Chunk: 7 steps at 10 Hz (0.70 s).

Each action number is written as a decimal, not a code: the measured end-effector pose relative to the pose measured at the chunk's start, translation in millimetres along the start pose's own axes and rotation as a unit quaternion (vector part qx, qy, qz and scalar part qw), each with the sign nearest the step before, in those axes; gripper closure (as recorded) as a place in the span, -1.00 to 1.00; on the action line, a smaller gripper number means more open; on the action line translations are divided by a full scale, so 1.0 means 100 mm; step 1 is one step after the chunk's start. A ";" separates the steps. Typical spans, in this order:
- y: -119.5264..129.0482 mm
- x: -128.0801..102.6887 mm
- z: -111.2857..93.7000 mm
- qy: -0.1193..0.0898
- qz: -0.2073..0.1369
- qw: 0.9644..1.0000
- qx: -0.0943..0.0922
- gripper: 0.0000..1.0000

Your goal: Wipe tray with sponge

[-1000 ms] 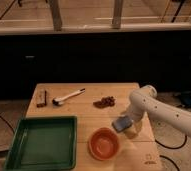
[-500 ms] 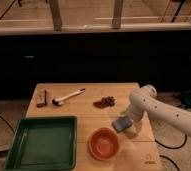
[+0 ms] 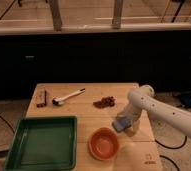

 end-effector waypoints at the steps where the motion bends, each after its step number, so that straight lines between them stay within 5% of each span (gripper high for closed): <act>1: -0.01 -0.03 0.00 -0.001 -0.005 1.000 0.000 -0.21; 7: -0.11 -0.30 -0.24 0.012 -0.038 0.999 0.005 0.92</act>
